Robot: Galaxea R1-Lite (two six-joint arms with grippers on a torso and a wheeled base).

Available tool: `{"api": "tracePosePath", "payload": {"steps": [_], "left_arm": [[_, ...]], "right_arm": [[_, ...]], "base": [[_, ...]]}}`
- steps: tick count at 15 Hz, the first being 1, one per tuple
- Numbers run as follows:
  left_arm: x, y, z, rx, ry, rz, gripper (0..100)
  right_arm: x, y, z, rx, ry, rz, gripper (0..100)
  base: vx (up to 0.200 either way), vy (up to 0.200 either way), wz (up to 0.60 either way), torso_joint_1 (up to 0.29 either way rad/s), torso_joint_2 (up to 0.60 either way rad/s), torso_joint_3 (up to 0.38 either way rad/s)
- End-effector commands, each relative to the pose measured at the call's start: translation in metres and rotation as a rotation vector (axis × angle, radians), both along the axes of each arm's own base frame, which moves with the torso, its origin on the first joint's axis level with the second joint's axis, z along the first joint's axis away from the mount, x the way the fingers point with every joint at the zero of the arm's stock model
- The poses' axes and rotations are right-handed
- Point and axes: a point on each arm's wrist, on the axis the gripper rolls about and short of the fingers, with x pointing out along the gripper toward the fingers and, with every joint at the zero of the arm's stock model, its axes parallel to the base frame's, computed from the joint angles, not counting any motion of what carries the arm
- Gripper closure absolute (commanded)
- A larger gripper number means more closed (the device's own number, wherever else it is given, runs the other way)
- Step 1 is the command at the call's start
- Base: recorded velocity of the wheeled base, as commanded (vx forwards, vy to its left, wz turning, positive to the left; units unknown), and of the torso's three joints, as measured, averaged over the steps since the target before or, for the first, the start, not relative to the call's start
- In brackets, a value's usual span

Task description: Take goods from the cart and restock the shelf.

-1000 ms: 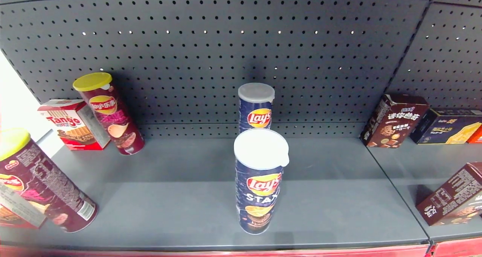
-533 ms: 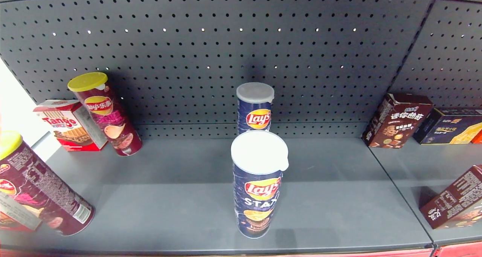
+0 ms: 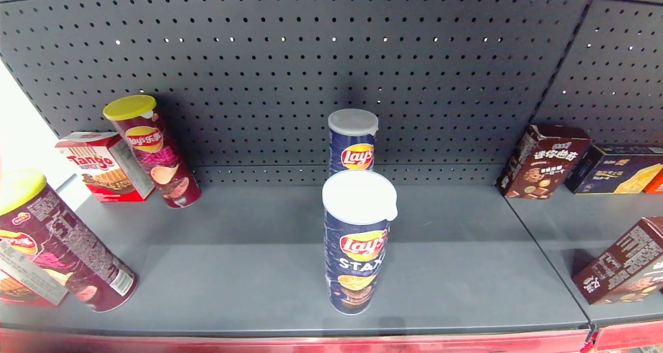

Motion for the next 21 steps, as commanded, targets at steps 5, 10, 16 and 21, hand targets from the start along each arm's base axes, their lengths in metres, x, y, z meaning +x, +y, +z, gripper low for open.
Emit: {"api": "tracePosePath", "payload": {"steps": [5, 10, 16, 21], "left_arm": [[-0.0001, 0.0, 0.0002, -0.001, -0.001, 0.0, 0], [-0.0001, 0.0, 0.0002, 0.002, -0.001, -0.001, 0], [-0.0001, 0.0, 0.0002, -0.001, -0.001, 0.0, 0], [-0.0001, 0.0, 0.0002, 0.0, -0.001, 0.0, 0]], "right_arm": [[0.0, 0.0, 0.0001, 0.0, 0.0, 0.0, 0], [0.0, 0.0, 0.0001, 0.0, 0.0, 0.0, 0], [0.0, 0.0, 0.0001, 0.0, 0.0, 0.0, 0], [0.0, 0.0, 0.0001, 0.0, 0.0, 0.0, 0]], "base": [[0.0, 0.0, 0.0, 0.0, 0.0, 0.0], [-0.12, 0.0, 0.0, 0.006, 0.0, 0.0], [0.0, 0.0, 0.0, 0.0, 0.0, 0.0], [0.0, 0.0, 0.0, 0.0, 0.0, 0.0]]}}
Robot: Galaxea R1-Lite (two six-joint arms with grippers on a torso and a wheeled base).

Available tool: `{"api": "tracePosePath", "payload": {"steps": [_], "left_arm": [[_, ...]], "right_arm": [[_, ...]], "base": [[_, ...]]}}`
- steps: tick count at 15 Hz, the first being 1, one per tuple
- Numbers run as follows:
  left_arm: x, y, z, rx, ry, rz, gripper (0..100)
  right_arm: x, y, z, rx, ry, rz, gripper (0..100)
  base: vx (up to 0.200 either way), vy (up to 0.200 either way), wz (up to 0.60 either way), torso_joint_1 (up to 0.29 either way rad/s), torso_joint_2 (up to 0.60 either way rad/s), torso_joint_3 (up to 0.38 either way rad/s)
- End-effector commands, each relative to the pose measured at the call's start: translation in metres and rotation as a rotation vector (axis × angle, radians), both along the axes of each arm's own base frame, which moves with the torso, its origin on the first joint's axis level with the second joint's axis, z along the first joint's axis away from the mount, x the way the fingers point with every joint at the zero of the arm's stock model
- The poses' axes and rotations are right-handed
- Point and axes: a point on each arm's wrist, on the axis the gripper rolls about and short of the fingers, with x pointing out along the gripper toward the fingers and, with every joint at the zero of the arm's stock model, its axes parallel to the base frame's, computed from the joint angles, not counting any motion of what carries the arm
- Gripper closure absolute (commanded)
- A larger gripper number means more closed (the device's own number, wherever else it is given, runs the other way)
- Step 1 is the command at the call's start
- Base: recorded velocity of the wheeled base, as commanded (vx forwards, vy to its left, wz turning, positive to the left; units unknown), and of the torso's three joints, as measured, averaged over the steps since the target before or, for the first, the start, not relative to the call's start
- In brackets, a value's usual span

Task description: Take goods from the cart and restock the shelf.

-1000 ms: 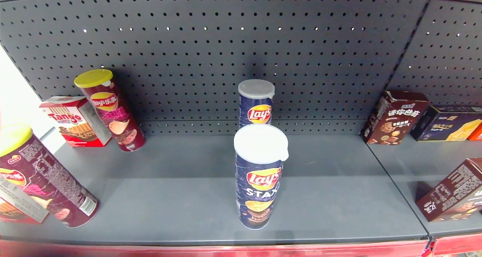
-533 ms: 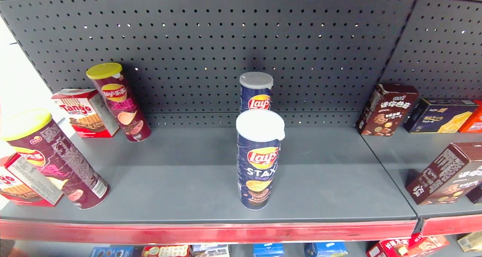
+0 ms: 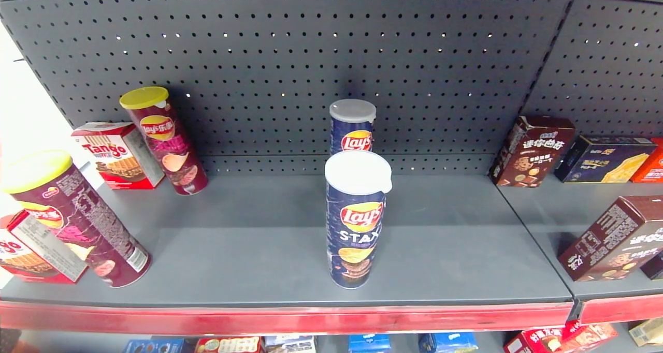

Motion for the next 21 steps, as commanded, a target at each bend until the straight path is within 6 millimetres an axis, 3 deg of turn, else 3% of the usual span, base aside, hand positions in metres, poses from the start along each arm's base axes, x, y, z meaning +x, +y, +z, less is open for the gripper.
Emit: {"api": "tracePosePath", "payload": {"steps": [1, 21], "left_arm": [[-0.0001, 0.0, 0.0002, 0.0, -0.001, 0.001, 0], [-0.0001, 0.0, 0.0002, 0.0, -0.001, -0.001, 0]], "right_arm": [[0.0, 0.0, 0.0, 0.0, 0.0, 0.001, 0], [0.0, 0.0, 0.0, 0.0, 0.0, 0.001, 0]], "base": [[0.0, 0.0, 0.0, 0.0, 0.0, 0.0], [0.01, 0.0, 0.0, 0.0, 0.0, 0.0]]}}
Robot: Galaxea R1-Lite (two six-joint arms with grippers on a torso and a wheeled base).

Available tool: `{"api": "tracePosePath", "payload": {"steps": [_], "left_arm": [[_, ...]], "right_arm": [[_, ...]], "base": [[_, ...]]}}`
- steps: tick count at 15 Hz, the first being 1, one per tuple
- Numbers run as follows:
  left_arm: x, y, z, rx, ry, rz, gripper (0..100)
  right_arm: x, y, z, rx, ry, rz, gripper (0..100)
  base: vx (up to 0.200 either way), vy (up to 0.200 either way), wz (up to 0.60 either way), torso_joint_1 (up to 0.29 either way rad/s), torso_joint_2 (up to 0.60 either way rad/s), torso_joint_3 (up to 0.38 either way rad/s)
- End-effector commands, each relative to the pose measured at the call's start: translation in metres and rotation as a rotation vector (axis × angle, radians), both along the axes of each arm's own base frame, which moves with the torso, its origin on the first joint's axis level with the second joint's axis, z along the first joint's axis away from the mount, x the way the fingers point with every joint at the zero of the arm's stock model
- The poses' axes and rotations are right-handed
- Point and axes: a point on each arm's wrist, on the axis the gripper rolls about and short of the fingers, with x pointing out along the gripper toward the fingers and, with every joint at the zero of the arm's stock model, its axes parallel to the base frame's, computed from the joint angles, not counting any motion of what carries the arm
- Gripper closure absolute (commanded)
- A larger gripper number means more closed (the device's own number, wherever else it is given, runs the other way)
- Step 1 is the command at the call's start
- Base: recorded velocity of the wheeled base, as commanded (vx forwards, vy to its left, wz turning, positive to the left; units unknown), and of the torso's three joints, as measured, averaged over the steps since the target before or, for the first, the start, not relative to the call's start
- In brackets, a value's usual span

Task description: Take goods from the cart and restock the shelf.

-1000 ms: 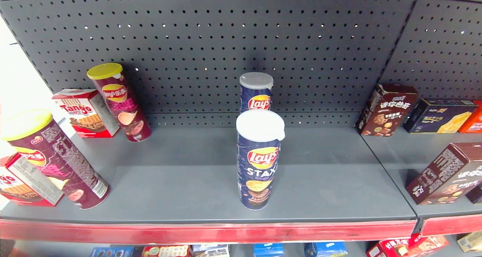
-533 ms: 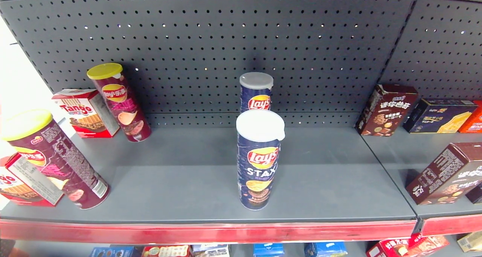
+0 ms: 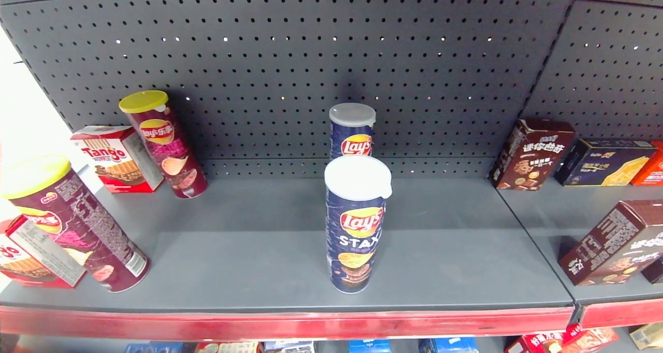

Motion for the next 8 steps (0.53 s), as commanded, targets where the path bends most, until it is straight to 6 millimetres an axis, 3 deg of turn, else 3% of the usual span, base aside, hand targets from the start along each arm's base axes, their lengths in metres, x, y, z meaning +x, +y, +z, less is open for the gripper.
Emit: {"api": "tracePosePath", "payload": {"steps": [1, 8], "left_arm": [[0.0, 0.0, -0.0001, -0.001, 0.001, 0.001, 0], [0.0, 0.0, -0.0001, -0.001, 0.001, 0.0, 0]], "right_arm": [[0.0, 0.0, 0.0, -0.001, 0.001, 0.001, 0], [0.0, 0.0, 0.0, -0.001, 0.001, -0.001, 0]], "base": [[0.0, 0.0, 0.0, 0.0, 0.0, 0.0], [0.0, 0.0, 0.0, 0.0, 0.0, 0.0]]}}
